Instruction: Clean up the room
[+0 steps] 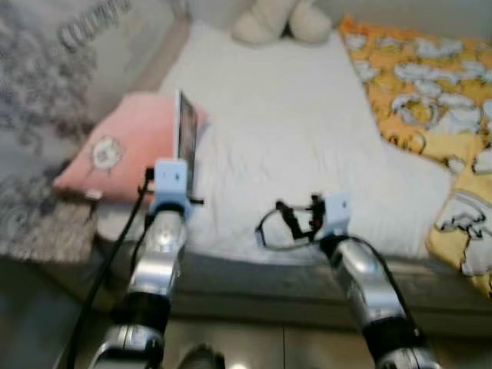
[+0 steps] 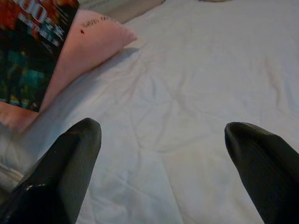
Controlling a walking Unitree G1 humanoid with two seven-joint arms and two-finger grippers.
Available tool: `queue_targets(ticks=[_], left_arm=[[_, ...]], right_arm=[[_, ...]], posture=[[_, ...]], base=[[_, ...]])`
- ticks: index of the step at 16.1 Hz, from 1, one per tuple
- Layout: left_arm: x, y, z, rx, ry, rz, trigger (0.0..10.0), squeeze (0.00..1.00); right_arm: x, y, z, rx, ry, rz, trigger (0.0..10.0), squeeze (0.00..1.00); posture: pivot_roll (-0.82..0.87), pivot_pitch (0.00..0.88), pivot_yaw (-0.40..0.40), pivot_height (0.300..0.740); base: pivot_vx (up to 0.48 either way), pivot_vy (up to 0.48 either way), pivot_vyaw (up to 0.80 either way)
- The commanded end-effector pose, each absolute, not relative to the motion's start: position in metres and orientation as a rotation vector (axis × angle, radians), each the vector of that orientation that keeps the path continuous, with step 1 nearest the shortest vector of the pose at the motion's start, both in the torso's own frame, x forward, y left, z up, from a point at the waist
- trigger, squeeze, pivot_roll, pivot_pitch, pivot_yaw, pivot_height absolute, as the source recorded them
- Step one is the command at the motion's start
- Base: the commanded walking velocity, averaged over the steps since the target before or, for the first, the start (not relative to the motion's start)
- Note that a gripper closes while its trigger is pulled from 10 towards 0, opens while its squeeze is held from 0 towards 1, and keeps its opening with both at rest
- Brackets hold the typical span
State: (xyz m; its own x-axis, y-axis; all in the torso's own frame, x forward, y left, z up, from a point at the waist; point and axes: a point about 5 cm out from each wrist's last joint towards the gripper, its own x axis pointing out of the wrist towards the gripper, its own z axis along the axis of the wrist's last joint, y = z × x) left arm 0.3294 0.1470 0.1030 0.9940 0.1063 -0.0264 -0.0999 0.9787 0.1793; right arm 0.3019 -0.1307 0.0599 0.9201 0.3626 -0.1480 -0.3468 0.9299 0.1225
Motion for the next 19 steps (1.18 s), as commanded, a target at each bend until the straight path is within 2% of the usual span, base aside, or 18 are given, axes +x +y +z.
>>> queue_targets(ticks=[1, 4, 6, 11, 14, 19], left_arm=[[0.336, 0.14, 0.118, 0.194, -0.035, 0.067, 10.0, 0.0], [0.345, 0.138, 0.133, 0.21, -0.097, 0.037, 10.0, 0.0], [0.348, 0.143, 0.139, 0.24, -0.12, 0.055, 10.0, 0.0], [0.343, 0.148, 0.119, 0.205, -0.038, 0.095, 10.0, 0.0], [0.342, 0.15, 0.112, 0.172, -0.021, 0.083, 10.0, 0.0], [0.343, 0.152, 0.113, 0.169, -0.026, 0.091, 10.0, 0.0]], right_arm=[[0.305, -0.133, 0.064, 0.083, 0.152, 0.352, 10.0, 0.0], [0.308, -0.141, 0.084, 0.027, 0.001, 0.226, 10.0, 0.0], [0.303, -0.138, 0.085, 0.024, -0.025, 0.202, 10.0, 0.0], [0.296, -0.155, 0.084, -0.06, -0.062, -0.041, 10.0, 0.0], [0.29, -0.159, 0.082, -0.077, -0.063, -0.064, 10.0, 0.0], [0.292, -0.154, 0.078, -0.079, -0.044, -0.017, 10.0, 0.0]], posture=[[0.01, 0.0, 0.023, 0.74], [0.0, 0.0, 0.03, 0.74], [-0.01, 0.0, 0.038, 0.74], [-0.02, 0.0, 0.031, 0.74], [-0.01, 0.0, 0.019, 0.74], [-0.01, 0.0, 0.018, 0.74]], base=[[0.0, 0.0, 0.0], [0.0, 0.0, 0.0], [0.0, 0.0, 0.0], [0.0, 0.0, 0.0], [0.0, 0.0, 0.0], [0.452, 0.0, 0.0]])
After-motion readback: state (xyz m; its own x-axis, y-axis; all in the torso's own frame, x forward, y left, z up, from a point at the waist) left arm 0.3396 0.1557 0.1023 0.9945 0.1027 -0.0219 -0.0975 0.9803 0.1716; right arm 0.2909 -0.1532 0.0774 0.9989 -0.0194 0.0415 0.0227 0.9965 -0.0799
